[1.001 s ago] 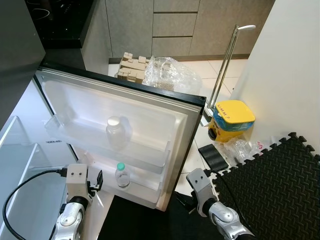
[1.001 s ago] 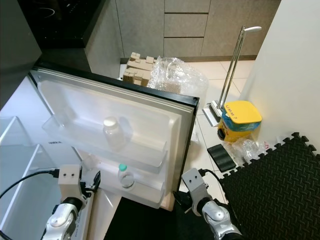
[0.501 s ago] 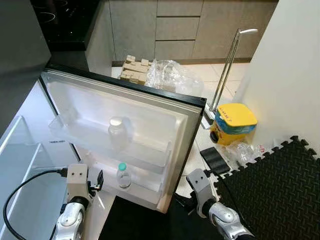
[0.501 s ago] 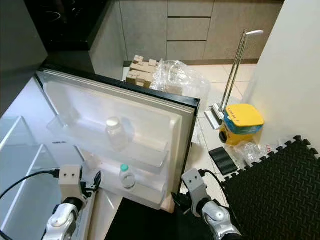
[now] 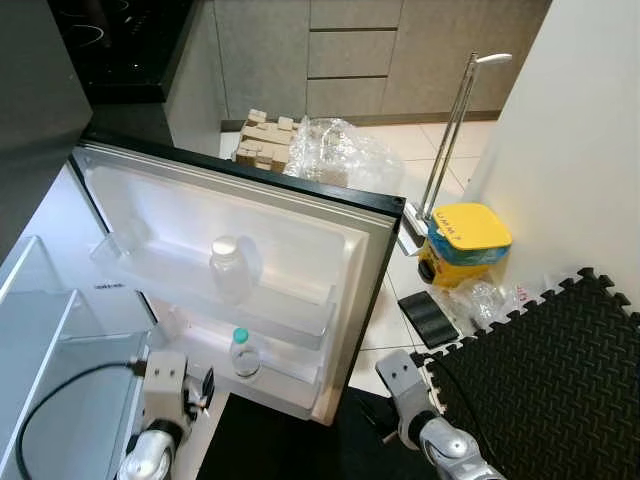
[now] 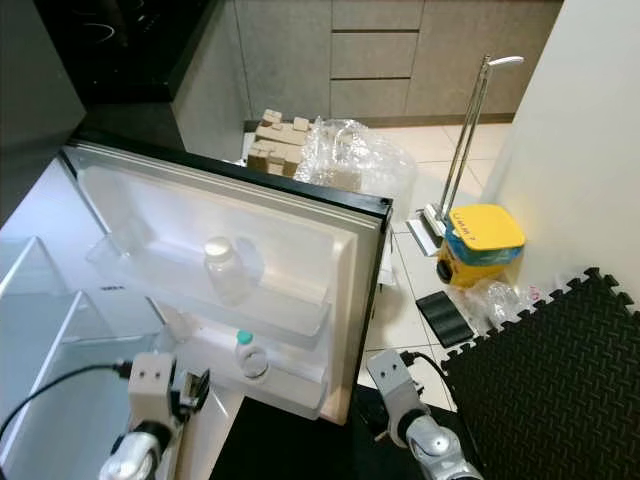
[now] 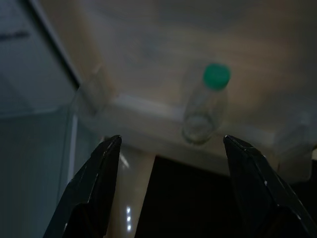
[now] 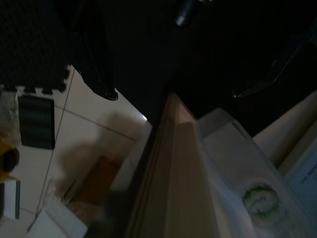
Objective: Restocking fridge
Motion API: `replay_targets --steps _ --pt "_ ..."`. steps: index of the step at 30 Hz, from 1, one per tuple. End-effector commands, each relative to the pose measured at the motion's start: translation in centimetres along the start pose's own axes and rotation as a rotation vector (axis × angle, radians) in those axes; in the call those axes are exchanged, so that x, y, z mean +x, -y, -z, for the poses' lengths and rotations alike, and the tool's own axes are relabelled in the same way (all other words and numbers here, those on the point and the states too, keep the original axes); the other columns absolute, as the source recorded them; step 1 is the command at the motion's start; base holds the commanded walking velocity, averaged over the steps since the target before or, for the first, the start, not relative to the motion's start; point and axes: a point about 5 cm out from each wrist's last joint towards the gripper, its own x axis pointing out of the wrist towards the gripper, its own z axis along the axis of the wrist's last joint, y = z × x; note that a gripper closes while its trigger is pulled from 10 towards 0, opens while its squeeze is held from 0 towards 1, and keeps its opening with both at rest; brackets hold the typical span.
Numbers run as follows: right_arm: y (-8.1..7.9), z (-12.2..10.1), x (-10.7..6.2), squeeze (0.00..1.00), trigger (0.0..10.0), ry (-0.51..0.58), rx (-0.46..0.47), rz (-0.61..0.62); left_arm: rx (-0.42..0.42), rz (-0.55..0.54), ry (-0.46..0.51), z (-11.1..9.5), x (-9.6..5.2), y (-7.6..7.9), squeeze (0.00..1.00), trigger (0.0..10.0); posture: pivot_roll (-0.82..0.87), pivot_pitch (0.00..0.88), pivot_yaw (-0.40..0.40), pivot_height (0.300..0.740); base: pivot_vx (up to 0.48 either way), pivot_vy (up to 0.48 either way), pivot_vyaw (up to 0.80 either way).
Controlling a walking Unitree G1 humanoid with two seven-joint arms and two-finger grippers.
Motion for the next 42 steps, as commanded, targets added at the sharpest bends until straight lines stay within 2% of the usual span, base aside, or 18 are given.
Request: replay_targets --steps 1,6,10,13,17,20,31,42 --pt "-0.1 1.0 -0.4 0.0 10.0 -0.037 0.026 0.012 -0.002 -0.034 -0.012 0.6 -0.5 -0.4 0.0 10.0 -0.06 0.056 -0.01 0.719 0.0 0.0 0.0" --pt "-0.3 2.0 -0.8 0.0 10.0 -0.074 0.065 0.029 -0.022 -0.128 -0.063 1.9 -1.6 -1.7 0.0 10.0 -0.05 0.048 -0.011 0.719 0.0 0.0 0.0" --pt "-0.5 3.0 -1.2 0.0 10.0 -0.123 0.11 0.048 -0.065 -0.156 -0.138 3.3 -2.3 -1.7 0.0 10.0 -0.04 0.039 -0.007 0.719 0.0 0.0 0.0" --pt "-0.5 4.1 -1.6 0.0 10.0 -0.185 0.153 0.094 -0.05 -0.138 -0.283 5.4 -3.1 -0.7 0.0 10.0 -0.05 0.033 0.003 0.719 0.0 0.0 0.0" --pt "-0.6 4.2 -1.7 0.0 10.0 -0.185 0.165 0.107 -0.052 -0.103 -0.284 5.4 -2.9 0.1 0.0 10.0 -0.05 0.034 0.003 0.719 0.0 0.0 0.0" --pt "-0.6 4.2 -1.7 0.0 10.0 -0.182 0.111 0.138 -0.06 -0.083 -0.273 5.1 -2.4 0.8 0.0 10.0 -0.04 0.035 0.006 0.719 0.0 0.0 0.0" --pt "-0.4 4.2 -1.7 0.0 10.0 -0.19 0.107 0.184 -0.053 -0.058 -0.299 5.4 -2.4 1.3 0.0 10.0 -0.05 0.057 0.007 0.719 0.0 0.0 0.0" --pt "-1.4 3.9 -1.3 0.0 10.0 -0.18 0.179 0.162 -0.083 -0.032 -0.286 5.2 -2.2 1.8 0.0 10.0 -0.05 0.08 0.01 0.719 -0.025 0.0 0.0"
